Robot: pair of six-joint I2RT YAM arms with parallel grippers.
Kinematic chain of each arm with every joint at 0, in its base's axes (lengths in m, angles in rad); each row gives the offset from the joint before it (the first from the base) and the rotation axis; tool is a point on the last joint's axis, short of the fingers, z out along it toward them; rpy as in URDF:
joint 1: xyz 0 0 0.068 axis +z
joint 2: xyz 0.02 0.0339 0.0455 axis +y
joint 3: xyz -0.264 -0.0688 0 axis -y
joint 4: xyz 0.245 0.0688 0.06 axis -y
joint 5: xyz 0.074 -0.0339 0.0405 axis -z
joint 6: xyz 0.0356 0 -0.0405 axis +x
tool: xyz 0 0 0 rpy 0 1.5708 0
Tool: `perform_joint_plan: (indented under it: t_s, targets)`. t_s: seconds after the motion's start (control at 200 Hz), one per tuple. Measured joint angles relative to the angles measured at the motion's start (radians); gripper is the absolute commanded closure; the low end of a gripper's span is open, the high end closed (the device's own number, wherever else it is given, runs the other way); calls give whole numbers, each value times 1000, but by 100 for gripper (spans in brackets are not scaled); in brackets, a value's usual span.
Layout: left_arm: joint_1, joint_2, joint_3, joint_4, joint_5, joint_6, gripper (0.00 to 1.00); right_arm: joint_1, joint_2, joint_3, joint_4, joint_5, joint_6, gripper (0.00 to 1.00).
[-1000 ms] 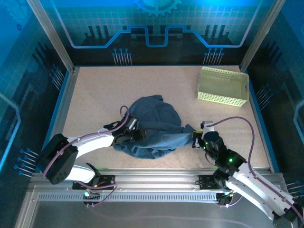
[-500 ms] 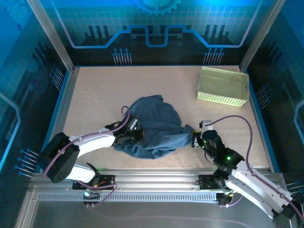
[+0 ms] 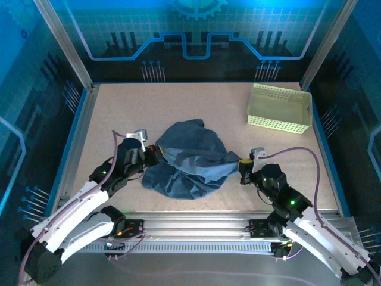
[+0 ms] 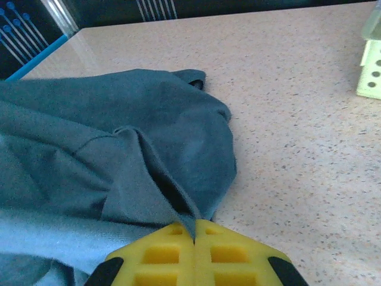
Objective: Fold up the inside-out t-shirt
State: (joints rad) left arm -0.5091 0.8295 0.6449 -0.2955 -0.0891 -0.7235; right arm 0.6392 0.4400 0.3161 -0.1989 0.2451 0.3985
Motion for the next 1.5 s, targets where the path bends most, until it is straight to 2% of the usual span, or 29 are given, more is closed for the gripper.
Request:
perform_joint_plan:
  t_s: [0.17,0.21,0.25,0.295,0.405,0.49,0.585,0.69,0.81,0.885,0.965,1.101,1.216,1.501]
  targets:
    - [46,21,-69,1,9,-3,100,1,43,-13,12,-53,45,100]
    - [51,30,-93,0,15,-4,100,1,45,-23,12,-57,65,97]
    - [56,40,-113,0,18,-5,100,2,47,-35,7,-60,90,90]
    - [62,51,-132,0,19,-9,100,2,46,-48,0,-60,127,77]
    - [81,68,-169,6,29,-12,100,2,28,-76,-47,-51,202,58]
    - [87,81,-188,18,40,-16,100,2,13,-82,-84,-51,240,47]
    - [88,96,-203,36,53,-20,100,2,6,-68,-119,-53,231,39]
    - [88,101,-207,44,61,-23,100,1,76,11,-161,-69,184,40]
    - [88,101,-207,50,61,-23,100,1,253,132,-169,-119,133,55]
    - [88,101,-207,51,61,-23,100,12,357,175,-162,-158,112,56]
    - [88,101,-207,53,61,-23,100,77,441,190,-161,-168,107,53]
    - [88,101,-207,55,61,-23,100,281,526,245,-218,-101,90,47]
    - [88,105,-207,56,61,-23,100,396,587,307,-252,-16,65,43]
    - [89,113,-207,57,61,-22,100,450,803,412,-369,167,52,43]
